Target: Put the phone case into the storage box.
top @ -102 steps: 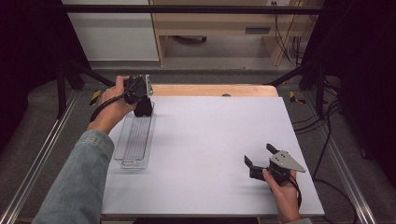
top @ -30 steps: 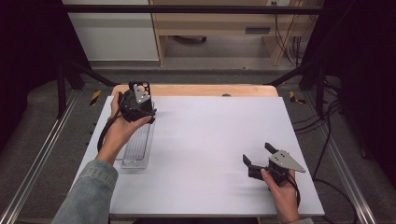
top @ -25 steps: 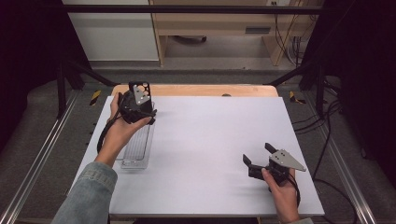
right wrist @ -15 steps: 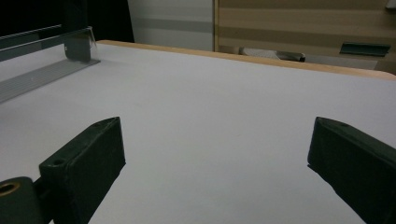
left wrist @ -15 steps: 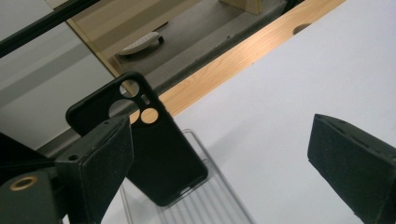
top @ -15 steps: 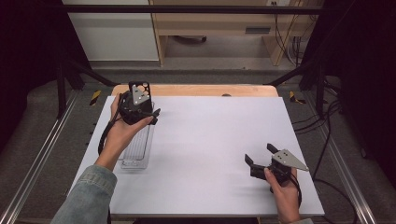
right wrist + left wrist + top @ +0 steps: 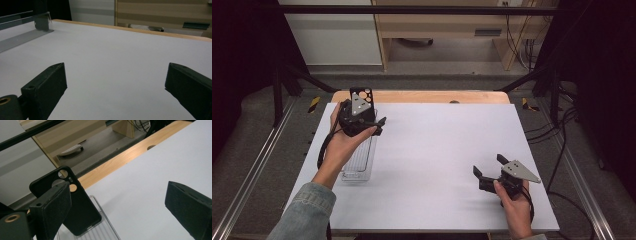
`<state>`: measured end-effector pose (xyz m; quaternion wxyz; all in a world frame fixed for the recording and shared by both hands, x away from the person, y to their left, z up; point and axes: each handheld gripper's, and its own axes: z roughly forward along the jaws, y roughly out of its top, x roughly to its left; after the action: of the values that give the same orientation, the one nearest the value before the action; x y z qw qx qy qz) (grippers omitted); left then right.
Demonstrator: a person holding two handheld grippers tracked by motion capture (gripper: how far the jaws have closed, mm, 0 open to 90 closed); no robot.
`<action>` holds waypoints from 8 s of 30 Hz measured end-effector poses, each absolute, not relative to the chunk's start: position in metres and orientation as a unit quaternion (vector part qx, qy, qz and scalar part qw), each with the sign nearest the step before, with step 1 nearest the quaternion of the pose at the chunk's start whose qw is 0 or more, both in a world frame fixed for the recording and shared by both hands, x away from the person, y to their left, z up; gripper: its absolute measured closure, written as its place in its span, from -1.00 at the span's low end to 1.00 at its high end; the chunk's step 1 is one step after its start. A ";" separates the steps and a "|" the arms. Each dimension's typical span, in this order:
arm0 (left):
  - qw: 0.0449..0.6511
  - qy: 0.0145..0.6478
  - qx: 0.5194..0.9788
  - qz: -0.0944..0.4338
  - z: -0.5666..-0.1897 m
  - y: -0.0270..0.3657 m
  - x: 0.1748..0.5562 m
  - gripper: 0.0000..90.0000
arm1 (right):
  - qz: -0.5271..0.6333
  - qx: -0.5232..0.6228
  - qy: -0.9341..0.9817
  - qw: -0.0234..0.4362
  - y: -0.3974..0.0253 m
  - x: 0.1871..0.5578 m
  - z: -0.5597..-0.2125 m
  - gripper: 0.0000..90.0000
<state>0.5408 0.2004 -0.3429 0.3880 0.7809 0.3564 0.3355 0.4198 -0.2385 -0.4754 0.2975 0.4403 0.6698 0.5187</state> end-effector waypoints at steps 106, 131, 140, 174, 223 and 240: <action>0.571 0.353 0.663 0.330 -0.360 0.219 0.426 -0.98 | 0.530 0.434 0.671 0.284 -0.242 0.419 -0.478 -0.93; 0.574 0.360 0.647 0.351 -0.368 0.259 0.410 -0.98 | 0.533 0.425 0.672 0.289 -0.240 0.417 -0.476 -0.93; 0.567 0.367 0.643 0.361 -0.370 0.272 0.405 -0.98 | 0.530 0.419 0.676 0.293 -0.239 0.413 -0.476 -0.93; 0.567 0.375 0.626 0.382 -0.399 0.298 0.396 -0.97 | 0.526 0.410 0.673 0.320 -0.247 0.405 -0.476 -0.94; 0.544 0.392 0.650 0.356 -0.449 0.307 0.399 -0.97 | 0.512 0.392 0.683 0.342 -0.265 0.391 -0.478 -0.94; 0.581 0.387 0.623 0.353 -0.462 0.312 0.401 -0.96 | 0.527 0.392 0.677 0.331 -0.256 0.394 -0.482 -0.94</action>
<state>0.4008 0.3120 -0.4616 0.5808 0.6231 0.3870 0.3532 0.3943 -0.2560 -0.4824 0.3313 0.3921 0.6772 0.5272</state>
